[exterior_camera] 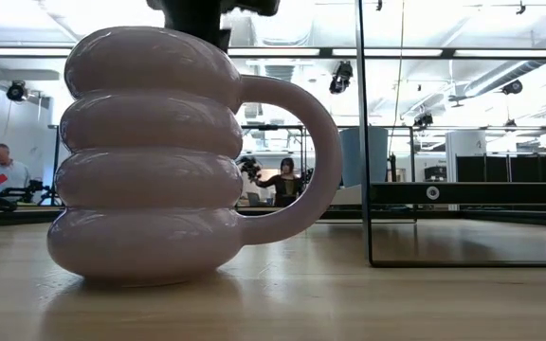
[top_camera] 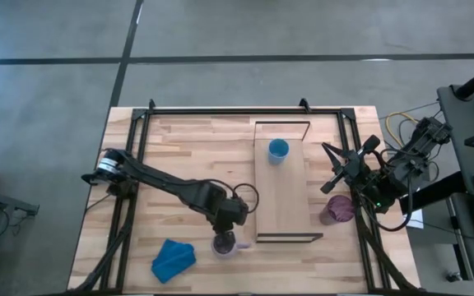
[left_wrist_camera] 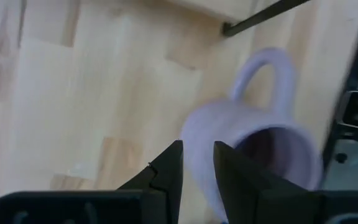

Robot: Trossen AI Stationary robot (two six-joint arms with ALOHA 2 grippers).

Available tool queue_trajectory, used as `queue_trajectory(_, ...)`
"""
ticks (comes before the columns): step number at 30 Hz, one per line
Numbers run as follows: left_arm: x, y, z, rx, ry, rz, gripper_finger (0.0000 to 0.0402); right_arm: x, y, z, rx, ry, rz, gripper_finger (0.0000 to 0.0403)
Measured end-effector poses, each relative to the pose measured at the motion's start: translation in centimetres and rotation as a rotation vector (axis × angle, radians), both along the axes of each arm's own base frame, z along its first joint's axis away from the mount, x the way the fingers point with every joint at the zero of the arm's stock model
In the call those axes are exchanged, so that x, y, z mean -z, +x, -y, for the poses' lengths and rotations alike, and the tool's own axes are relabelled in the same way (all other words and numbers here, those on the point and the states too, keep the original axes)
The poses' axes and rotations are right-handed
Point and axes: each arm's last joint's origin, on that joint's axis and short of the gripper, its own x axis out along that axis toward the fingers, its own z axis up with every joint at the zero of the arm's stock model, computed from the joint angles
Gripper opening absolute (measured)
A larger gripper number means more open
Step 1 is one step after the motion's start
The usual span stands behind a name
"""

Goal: Stack small to large cups/mugs on shelf
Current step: Put the purple mug on the shelf

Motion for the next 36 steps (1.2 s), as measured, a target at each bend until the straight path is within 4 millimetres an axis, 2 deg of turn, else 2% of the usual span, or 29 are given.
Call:
queue_trajectory(4,-0.3,-0.1,0.5,0.029,-0.051,-0.002,0.0075,0.0,0.0,0.0,0.0,0.0,0.0,0.0009)
queue_trajectory(10,0.5,-0.6,1.4,0.064,-0.061,-0.036,0.0075,0.0,0.0,0.0,0.0,0.002,0.002,0.0009)
queue_trajectory(15,1.1,-0.7,1.2,0.05,-0.022,-0.042,0.0075,0.0,0.0,0.0,0.0,0.001,0.001,0.0009)
queue_trajectory(36,1.0,-0.5,1.0,0.035,-0.006,-0.036,0.0075,0.0,0.0,0.0,0.0,0.0,0.0,0.0009)
